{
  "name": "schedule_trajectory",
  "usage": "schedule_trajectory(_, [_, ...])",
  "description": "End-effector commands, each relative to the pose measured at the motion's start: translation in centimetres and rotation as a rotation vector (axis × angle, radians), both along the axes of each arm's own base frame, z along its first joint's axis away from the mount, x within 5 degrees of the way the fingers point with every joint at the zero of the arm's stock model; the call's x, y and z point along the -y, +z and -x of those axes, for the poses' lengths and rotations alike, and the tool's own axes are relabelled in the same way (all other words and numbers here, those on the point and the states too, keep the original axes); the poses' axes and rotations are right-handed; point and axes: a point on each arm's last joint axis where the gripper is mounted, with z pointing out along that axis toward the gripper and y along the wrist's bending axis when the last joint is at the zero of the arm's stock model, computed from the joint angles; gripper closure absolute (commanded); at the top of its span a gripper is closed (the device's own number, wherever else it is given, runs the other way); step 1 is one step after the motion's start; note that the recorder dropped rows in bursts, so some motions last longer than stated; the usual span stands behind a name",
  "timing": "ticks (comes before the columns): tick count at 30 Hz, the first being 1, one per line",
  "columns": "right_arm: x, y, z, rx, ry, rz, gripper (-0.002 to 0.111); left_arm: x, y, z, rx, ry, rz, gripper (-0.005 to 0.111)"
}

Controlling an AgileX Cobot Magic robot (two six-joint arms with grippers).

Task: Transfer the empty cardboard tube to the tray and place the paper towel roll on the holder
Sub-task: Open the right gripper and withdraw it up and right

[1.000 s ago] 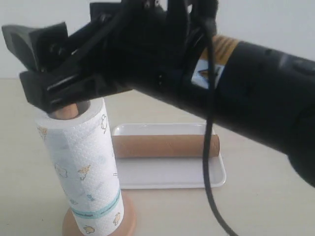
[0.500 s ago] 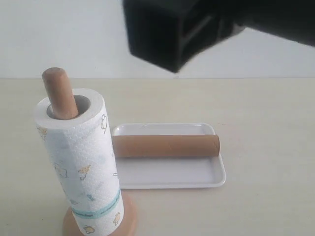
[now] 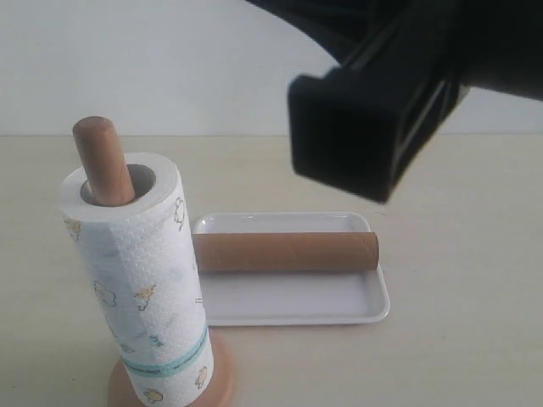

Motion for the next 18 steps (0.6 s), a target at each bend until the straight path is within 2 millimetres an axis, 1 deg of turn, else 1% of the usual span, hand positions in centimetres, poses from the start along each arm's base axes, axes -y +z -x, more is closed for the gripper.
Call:
schedule_trajectory(1, [0.1, 0.2, 0.1, -0.004, 0.002, -0.011, 0.107, 0.0, -0.1, 0.0, -0.001, 0.006, 0.001, 0.103])
schedule_trajectory(5, [0.3, 0.3, 0.5, -0.001, 0.018, -0.001, 0.107, 0.0, -0.1, 0.0, -0.001, 0.006, 0.001, 0.103])
schedule_trajectory(7, [0.4, -0.4, 0.7, -0.052, 0.031, 0.067, 0.107, 0.0, -0.1, 0.0, -0.001, 0.006, 0.001, 0.103])
schedule_trajectory(8, [0.5, -1.0, 0.9, -0.092, 0.042, 0.133, 0.107, 0.0, -0.1, 0.0, -0.001, 0.006, 0.001, 0.103])
schedule_trajectory(10, [1.1, -2.5, 1.4, -0.175, 0.058, 0.254, 0.107, 0.0, -0.1, 0.0, -0.001, 0.006, 0.001, 0.103])
schedule_trajectory(12, [1.9, -4.4, 1.8, -0.212, 0.062, 0.311, 0.107, 0.0, -0.1, 0.0, -0.001, 0.006, 0.001, 0.103])
schedule_trajectory(15, [3.5, -7.2, 2.3, -0.201, 0.03, 0.267, 0.107, 0.0, -0.1, 0.0, -0.001, 0.006, 0.001, 0.103])
schedule_trajectory(18, [5.9, -10.9, 2.5, -0.228, -0.05, 0.166, 0.107, 0.0, -0.1, 0.0, -0.001, 0.006, 0.001, 0.103])
